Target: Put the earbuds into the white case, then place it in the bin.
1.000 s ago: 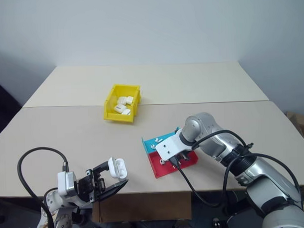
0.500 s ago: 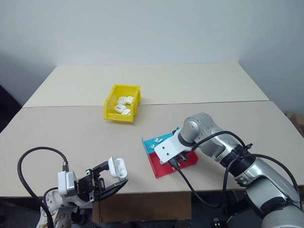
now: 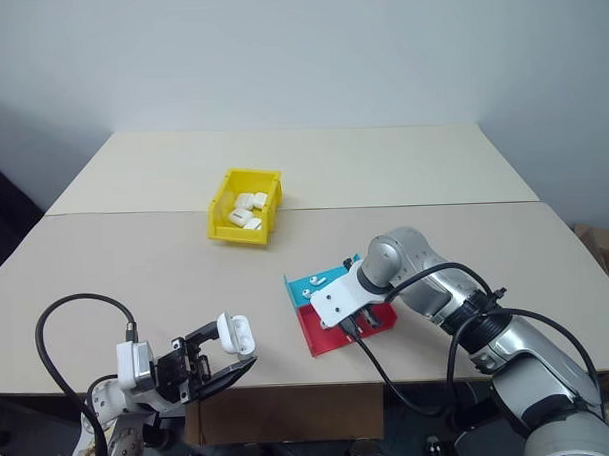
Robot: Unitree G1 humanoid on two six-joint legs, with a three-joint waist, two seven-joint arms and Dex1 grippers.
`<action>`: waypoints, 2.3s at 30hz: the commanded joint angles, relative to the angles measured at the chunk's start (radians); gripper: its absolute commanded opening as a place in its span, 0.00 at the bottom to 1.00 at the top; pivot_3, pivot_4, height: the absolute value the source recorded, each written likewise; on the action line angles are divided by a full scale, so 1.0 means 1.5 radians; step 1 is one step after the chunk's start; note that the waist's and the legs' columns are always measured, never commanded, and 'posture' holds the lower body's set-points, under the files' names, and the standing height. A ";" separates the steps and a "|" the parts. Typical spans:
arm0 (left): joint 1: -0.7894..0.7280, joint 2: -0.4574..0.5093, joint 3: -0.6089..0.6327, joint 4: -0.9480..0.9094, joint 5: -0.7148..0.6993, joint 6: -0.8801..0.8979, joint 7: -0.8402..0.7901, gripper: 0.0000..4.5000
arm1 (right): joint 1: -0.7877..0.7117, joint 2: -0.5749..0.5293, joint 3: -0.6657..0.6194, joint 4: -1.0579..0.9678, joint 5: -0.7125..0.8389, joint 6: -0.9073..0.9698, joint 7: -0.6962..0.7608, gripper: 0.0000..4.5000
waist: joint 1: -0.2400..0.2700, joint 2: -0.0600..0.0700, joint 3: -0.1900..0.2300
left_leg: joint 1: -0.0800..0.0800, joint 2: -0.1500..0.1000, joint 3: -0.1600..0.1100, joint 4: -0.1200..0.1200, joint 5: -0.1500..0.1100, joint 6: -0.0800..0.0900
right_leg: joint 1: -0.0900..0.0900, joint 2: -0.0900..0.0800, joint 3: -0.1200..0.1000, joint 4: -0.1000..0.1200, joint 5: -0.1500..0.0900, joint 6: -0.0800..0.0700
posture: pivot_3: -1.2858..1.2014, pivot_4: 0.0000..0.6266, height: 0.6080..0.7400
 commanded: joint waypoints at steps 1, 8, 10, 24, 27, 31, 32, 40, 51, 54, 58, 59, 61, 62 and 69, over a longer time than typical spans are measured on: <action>-0.003 0.003 0.003 -0.005 -0.002 -0.018 -0.005 0.62 | 0.003 0.000 -0.019 -0.014 -0.004 -0.007 -0.002 0.26 | 0.000 0.000 0.000 | 0.000 0.000 0.000 0.000 0.000 0.000 | 0.000 0.000 0.000 0.000 0.000 0.000 | 0.52 0.24 1.00; -0.004 0.001 0.004 0.007 0.000 -0.025 -0.009 0.62 | 0.007 -0.004 -0.020 -0.021 -0.003 -0.007 0.003 0.26 | 0.000 0.000 0.000 | 0.000 0.000 0.000 0.000 0.000 0.000 | 0.000 0.000 0.000 0.000 0.000 0.000 | 0.52 0.24 1.00; -0.007 0.000 0.004 0.012 0.000 -0.028 -0.011 0.62 | 0.009 -0.003 -0.027 -0.032 0.005 0.010 0.006 0.26 | 0.000 0.000 0.000 | 0.000 0.000 0.000 0.000 0.000 0.000 | 0.000 0.000 0.000 0.000 0.000 0.000 | 0.52 0.24 1.00; -0.118 -0.032 -0.001 -0.008 -0.075 0.050 0.021 0.62 | 0.048 -0.004 -0.343 -0.263 0.274 0.290 -0.039 0.26 | 0.002 0.000 0.000 | -0.001 0.000 0.000 0.000 0.000 0.000 | 0.000 0.000 0.000 0.000 0.000 0.000 | 0.52 0.24 1.00; -0.146 -0.033 -0.006 0.001 -0.089 0.070 0.003 0.62 | 0.066 0.052 -0.455 -0.292 0.383 0.310 -0.108 0.26 | 0.000 0.000 0.000 | 0.000 0.000 0.000 0.000 0.000 0.000 | 0.001 0.000 0.000 0.000 0.000 0.000 | 0.52 0.24 1.00; -0.186 -0.044 -0.011 0.011 -0.104 0.095 -0.014 0.62 | 0.119 0.122 -0.532 -0.320 0.485 0.212 -0.157 0.26 | 0.001 0.000 0.000 | 0.000 0.000 -0.001 0.000 0.000 0.000 | 0.001 0.000 0.000 0.000 0.000 0.000 | 0.52 0.24 1.00; -0.198 -0.047 -0.013 0.014 -0.109 0.104 -0.019 0.62 | 0.124 0.138 -0.536 -0.320 0.510 0.204 -0.164 0.26 | 0.001 0.000 0.000 | 0.000 0.000 -0.001 0.000 0.000 0.000 | 0.001 0.000 0.000 0.000 0.000 0.001 | 0.52 0.24 1.00; -0.260 -0.102 -0.026 0.039 -0.127 0.128 -0.054 0.62 | 0.141 0.257 -0.522 -0.305 0.644 0.125 -0.219 0.26 | -0.002 0.000 0.000 | 0.000 0.000 -0.001 0.000 0.000 0.000 | 0.001 0.001 0.000 0.000 0.001 0.001 | 0.52 0.24 1.00; -0.260 -0.117 -0.024 0.021 -0.123 0.137 -0.067 0.62 | 0.182 0.270 -0.430 -0.267 0.626 0.047 -0.213 0.26 | -0.002 0.000 0.000 | 0.000 0.000 -0.001 0.000 0.000 0.000 | 0.001 0.001 0.000 0.000 0.001 0.001 | 0.52 0.24 1.00; -0.257 -0.118 -0.024 0.014 -0.122 0.136 -0.064 0.62 | 0.191 0.263 -0.413 -0.259 0.619 0.033 -0.207 0.26 | -0.001 0.000 0.000 | 0.000 0.000 -0.001 0.000 0.000 0.000 | 0.001 0.001 0.000 0.000 0.001 0.001 | 0.52 0.24 1.00; -0.256 -0.116 -0.025 0.010 -0.118 0.134 -0.066 0.62 | 0.198 0.250 -0.395 -0.244 0.604 0.014 -0.200 0.26 | -0.001 0.000 0.000 | 0.000 0.000 -0.001 0.000 0.000 0.000 | 0.001 0.001 0.000 0.000 0.001 0.001 | 0.52 0.24 1.00; -0.255 -0.115 -0.024 0.009 -0.119 0.134 -0.067 0.62 | 0.199 0.248 -0.391 -0.241 0.600 0.009 -0.198 0.26 | -0.001 0.000 0.000 | 0.000 0.000 -0.001 0.000 0.000 0.000 | 0.001 0.001 0.000 0.000 0.001 0.001 | 0.52 0.24 1.00; -0.254 -0.112 -0.024 0.007 -0.116 0.135 -0.065 0.62 | 0.201 0.244 -0.385 -0.234 0.595 0.000 -0.197 0.26 | -0.002 0.000 0.000 | 0.000 0.000 -0.001 0.000 0.000 0.000 | 0.001 0.001 0.000 0.000 0.001 0.001 | 0.52 0.24 1.00; -0.253 -0.112 -0.024 0.006 -0.116 0.135 -0.065 0.62 | 0.203 0.243 -0.383 -0.230 0.591 -0.003 -0.198 0.26 | -0.002 0.000 0.000 | 0.000 0.000 -0.001 0.000 0.000 0.000 | 0.001 0.001 0.000 0.000 0.000 0.001 | 0.52 0.24 1.00; -0.254 -0.111 -0.024 0.008 -0.115 0.133 -0.064 0.62 | 0.212 0.232 -0.367 -0.222 0.577 -0.020 -0.198 0.26 | -0.001 0.000 0.000 | 0.000 0.000 -0.001 0.000 0.000 0.000 | 0.001 0.001 0.000 0.000 0.001 0.001 | 0.52 0.24 1.00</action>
